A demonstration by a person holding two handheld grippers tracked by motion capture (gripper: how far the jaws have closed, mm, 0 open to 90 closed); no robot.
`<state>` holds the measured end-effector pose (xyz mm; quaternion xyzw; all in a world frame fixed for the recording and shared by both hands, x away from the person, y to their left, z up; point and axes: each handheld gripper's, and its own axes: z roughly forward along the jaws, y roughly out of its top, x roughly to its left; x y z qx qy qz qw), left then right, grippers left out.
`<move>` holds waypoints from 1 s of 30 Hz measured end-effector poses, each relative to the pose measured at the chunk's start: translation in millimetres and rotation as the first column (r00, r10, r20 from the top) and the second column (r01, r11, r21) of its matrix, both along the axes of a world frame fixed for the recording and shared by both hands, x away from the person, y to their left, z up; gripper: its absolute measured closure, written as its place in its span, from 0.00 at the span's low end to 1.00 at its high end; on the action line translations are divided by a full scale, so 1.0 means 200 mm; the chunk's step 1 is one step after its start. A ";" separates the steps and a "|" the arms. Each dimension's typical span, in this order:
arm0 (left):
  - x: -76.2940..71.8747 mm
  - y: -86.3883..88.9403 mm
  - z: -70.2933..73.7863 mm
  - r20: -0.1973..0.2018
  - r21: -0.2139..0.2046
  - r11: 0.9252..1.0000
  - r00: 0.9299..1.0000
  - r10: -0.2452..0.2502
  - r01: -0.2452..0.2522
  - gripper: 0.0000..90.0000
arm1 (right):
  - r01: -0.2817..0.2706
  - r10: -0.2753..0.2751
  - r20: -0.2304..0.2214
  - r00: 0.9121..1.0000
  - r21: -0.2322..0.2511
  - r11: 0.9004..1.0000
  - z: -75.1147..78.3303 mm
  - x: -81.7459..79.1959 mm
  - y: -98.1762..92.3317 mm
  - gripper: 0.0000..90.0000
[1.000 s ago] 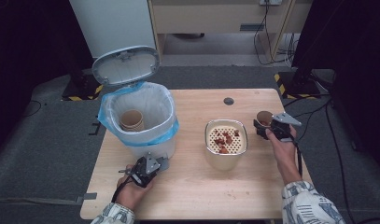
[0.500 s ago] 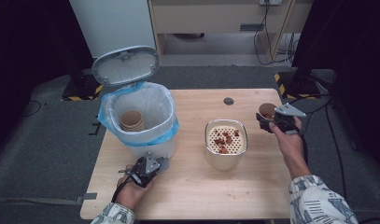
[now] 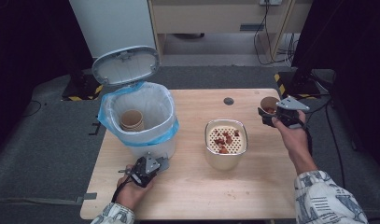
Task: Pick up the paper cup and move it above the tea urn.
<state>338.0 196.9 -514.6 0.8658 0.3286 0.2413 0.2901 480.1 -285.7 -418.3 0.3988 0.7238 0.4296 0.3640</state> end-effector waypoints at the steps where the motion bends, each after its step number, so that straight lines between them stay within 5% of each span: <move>1: 0.00 0.00 0.00 0.000 0.000 1.000 1.000 0.000 0.000 1.00 | -0.003 0.003 0.004 1.000 -0.004 1.000 0.01 0.00 0.00 0.31; 26: 0.00 0.00 0.00 0.001 -0.001 1.000 1.000 -0.001 0.001 1.00 | -0.030 0.035 0.066 0.997 -0.080 0.996 0.18 0.06 0.04 0.30; 30: 0.00 0.00 0.00 -0.001 -0.001 1.000 1.000 -0.001 0.001 1.00 | -0.065 0.073 0.078 0.994 -0.098 0.993 0.22 0.06 0.10 0.30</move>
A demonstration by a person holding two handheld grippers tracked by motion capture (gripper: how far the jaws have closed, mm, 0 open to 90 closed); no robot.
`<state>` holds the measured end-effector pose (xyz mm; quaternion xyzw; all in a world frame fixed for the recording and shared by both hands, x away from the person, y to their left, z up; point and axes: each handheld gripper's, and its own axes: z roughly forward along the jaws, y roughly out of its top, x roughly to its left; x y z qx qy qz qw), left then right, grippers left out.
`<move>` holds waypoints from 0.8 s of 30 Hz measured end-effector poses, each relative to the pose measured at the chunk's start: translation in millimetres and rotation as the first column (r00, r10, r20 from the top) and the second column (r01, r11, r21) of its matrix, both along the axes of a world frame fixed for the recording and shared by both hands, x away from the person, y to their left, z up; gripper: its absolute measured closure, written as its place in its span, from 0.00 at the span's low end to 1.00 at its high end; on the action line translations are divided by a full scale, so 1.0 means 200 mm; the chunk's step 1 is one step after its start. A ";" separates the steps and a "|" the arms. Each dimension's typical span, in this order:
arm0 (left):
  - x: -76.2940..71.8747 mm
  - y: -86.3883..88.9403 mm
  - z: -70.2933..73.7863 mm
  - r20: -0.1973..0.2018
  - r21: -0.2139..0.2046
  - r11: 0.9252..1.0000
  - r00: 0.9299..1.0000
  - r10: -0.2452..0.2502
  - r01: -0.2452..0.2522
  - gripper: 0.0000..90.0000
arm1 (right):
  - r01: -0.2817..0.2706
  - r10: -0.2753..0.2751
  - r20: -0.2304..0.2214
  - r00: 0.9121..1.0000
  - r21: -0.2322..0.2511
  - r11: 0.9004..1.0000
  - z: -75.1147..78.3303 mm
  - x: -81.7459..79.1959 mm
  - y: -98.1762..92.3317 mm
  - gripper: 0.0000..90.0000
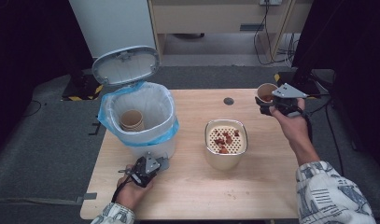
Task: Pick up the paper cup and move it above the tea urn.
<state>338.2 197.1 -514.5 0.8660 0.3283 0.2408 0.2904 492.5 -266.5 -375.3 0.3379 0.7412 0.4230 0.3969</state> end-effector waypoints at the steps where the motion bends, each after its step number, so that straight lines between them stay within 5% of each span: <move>1: 0.00 0.00 0.00 0.000 0.000 1.000 1.000 0.000 0.000 1.00 | -0.008 0.008 0.004 1.000 -0.007 1.000 0.01 0.00 0.01 0.30; 24: 0.00 0.00 0.00 -0.002 -0.001 1.000 1.000 -0.001 0.001 1.00 | -0.033 0.034 0.031 0.999 -0.048 0.998 0.14 0.03 0.08 0.30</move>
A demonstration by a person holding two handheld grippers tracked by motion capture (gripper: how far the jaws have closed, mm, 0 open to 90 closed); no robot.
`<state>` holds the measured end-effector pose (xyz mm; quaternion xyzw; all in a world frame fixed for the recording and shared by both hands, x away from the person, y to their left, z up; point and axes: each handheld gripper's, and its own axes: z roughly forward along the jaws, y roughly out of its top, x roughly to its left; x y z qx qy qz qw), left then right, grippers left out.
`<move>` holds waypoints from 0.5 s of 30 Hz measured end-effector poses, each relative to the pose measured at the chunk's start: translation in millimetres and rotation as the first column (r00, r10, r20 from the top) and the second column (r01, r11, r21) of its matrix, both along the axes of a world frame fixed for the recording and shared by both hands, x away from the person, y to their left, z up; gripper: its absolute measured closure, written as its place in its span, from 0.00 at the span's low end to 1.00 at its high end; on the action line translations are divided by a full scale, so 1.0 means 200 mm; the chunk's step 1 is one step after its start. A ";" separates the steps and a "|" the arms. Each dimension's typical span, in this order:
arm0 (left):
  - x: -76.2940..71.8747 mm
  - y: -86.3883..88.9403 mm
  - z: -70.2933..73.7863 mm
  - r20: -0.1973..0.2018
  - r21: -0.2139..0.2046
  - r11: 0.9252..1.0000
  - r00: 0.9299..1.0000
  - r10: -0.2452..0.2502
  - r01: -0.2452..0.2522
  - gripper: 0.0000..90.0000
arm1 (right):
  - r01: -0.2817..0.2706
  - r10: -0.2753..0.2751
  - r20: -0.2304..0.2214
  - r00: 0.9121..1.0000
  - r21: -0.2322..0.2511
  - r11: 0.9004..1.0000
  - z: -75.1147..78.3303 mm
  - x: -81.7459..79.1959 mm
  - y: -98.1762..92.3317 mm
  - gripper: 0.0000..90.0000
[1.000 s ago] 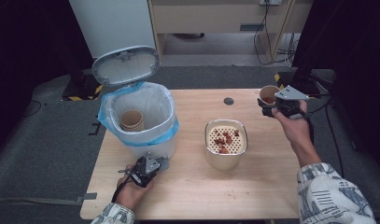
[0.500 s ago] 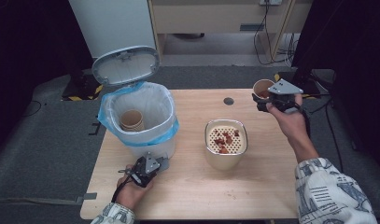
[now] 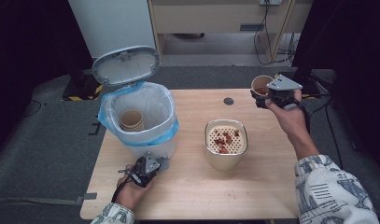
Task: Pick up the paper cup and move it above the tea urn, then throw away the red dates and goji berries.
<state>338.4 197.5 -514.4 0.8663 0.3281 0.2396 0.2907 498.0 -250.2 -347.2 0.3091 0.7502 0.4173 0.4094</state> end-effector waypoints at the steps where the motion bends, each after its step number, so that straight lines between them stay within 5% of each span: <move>1: 0.00 0.00 0.00 0.000 0.000 1.000 1.000 0.000 0.000 1.00 | -0.001 0.001 0.001 1.000 -0.002 1.000 0.00 0.00 0.01 0.30; 15: 0.00 0.00 0.00 -0.002 -0.009 1.000 1.000 0.002 -0.002 1.00 | -0.043 0.044 0.027 0.999 -0.040 0.998 0.02 0.01 0.08 0.30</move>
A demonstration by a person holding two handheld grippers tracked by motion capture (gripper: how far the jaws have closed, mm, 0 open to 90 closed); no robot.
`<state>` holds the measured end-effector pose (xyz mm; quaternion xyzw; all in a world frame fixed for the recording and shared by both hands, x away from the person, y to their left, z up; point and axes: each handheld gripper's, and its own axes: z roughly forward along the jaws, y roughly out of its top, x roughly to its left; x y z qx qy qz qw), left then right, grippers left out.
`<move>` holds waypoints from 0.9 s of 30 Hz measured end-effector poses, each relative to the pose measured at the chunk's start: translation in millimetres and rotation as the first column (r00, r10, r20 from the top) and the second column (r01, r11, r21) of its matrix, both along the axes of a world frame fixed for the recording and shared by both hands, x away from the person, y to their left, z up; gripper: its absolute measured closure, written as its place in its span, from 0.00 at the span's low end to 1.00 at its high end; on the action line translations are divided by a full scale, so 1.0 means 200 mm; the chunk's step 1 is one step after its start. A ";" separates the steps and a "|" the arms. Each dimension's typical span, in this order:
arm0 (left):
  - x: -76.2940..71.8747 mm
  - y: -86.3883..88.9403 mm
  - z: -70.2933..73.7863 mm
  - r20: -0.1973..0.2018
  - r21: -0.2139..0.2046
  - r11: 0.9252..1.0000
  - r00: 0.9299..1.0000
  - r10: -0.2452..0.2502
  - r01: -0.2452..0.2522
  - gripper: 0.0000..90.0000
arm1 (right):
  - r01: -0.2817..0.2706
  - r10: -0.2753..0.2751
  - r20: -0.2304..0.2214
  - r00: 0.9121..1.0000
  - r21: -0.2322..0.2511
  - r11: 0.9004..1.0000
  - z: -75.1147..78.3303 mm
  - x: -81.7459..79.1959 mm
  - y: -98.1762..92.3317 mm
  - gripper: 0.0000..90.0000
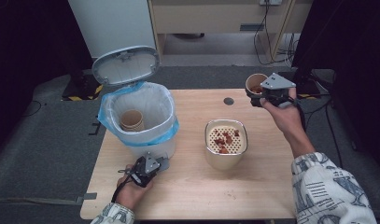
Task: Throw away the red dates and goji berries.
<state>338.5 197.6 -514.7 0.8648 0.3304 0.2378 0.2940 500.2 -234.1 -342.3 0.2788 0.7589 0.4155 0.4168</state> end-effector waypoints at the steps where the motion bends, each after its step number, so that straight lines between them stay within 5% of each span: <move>1: 0.00 0.00 0.00 0.001 0.001 1.000 1.000 0.000 0.000 1.00 | -0.003 0.003 0.002 1.000 -0.004 1.000 0.00 0.00 0.00 0.30; 6: 0.00 0.00 0.00 0.001 0.002 1.000 1.000 0.001 -0.001 1.00 | 0.006 -0.006 0.016 1.000 -0.010 1.000 0.00 0.00 0.01 0.30; 9: 0.00 0.00 0.00 0.001 0.001 1.000 1.000 0.001 -0.001 1.00 | -0.056 0.057 0.032 0.998 -0.036 0.998 0.01 -0.01 0.08 0.30; 17: 0.00 0.00 0.00 0.001 -0.001 1.000 1.000 0.001 -0.001 1.00 | -0.065 0.068 0.056 0.996 -0.059 0.996 0.01 -0.02 0.06 0.30; 27: 0.00 0.00 0.00 0.001 0.007 1.000 1.000 0.000 0.000 1.00 | -0.142 0.154 0.113 0.982 -0.113 0.983 0.00 -0.09 0.10 0.30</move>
